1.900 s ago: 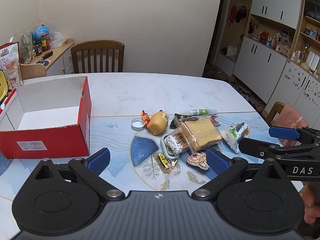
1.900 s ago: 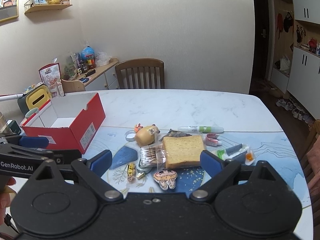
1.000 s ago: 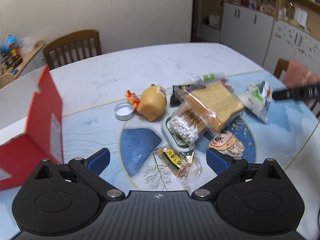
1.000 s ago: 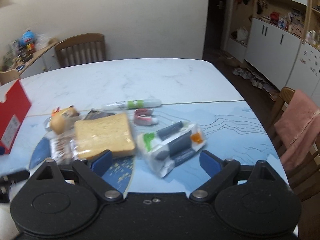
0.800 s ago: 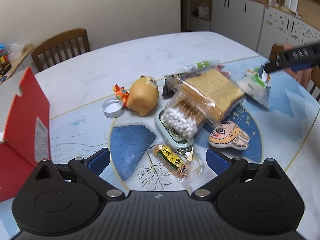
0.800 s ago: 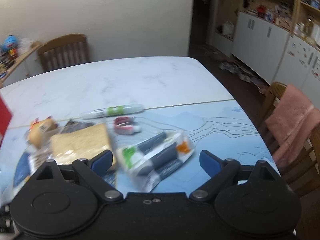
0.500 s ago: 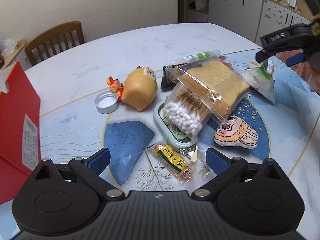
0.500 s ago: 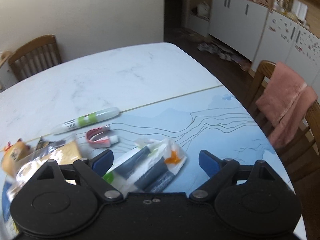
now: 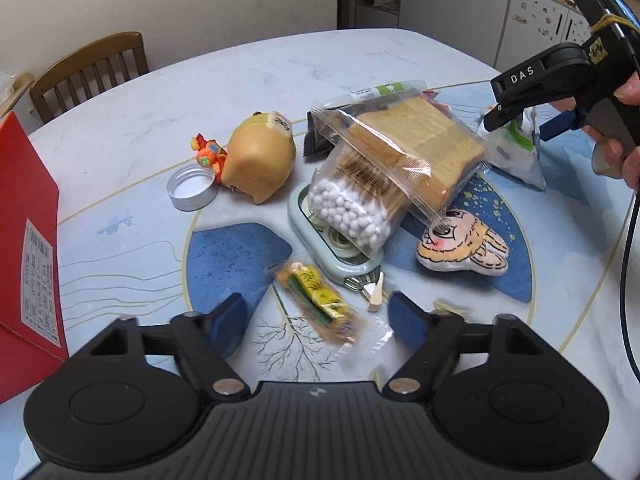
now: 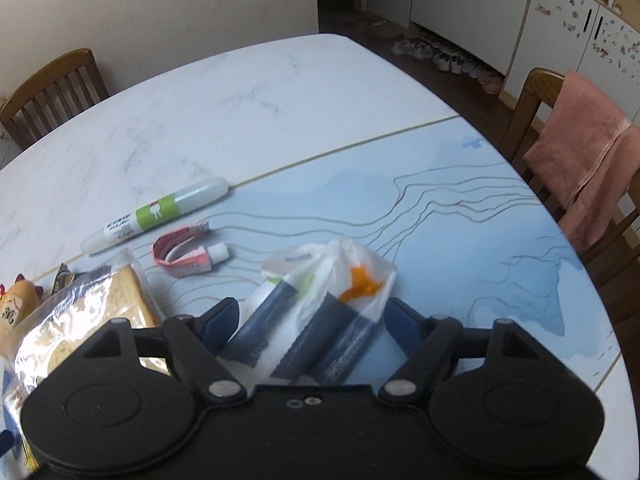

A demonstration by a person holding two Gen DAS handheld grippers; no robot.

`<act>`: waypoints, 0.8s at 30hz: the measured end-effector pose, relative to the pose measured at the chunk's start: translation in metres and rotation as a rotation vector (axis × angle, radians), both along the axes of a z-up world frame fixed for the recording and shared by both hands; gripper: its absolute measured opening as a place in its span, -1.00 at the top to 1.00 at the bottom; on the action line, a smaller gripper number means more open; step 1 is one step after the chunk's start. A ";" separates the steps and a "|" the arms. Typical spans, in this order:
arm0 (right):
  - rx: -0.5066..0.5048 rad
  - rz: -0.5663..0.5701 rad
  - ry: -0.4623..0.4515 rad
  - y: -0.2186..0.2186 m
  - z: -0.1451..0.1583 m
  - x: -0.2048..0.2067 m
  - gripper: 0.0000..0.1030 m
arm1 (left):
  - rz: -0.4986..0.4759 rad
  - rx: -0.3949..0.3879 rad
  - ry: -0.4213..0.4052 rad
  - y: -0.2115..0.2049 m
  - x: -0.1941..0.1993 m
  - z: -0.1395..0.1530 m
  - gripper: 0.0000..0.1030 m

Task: Organize objects
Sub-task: 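Grasp the plastic bag of toothbrushes with the right gripper while the left grasps the yellow snack stick, then carry the toothbrush bag and yellow snack stick with both grippers over the cardboard box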

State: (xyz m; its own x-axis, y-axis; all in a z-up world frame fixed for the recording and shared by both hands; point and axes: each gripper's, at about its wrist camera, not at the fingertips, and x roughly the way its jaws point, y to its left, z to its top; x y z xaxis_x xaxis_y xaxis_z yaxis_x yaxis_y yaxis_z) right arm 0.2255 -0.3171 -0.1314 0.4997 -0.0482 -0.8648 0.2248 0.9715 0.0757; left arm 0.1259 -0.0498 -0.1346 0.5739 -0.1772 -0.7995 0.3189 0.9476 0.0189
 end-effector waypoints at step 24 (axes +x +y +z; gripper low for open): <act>0.050 0.273 -0.002 -0.004 0.003 -0.081 0.32 | 0.078 -0.050 0.039 0.016 -0.020 0.008 0.66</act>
State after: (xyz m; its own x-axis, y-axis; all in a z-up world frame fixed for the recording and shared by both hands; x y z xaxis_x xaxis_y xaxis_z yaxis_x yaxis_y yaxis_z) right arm 0.1445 -0.3209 -0.1283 0.4900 0.1314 -0.8618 -0.0449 0.9911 0.1256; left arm 0.1054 -0.0339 -0.1268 0.5562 -0.1739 -0.8127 0.2437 0.9690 -0.0405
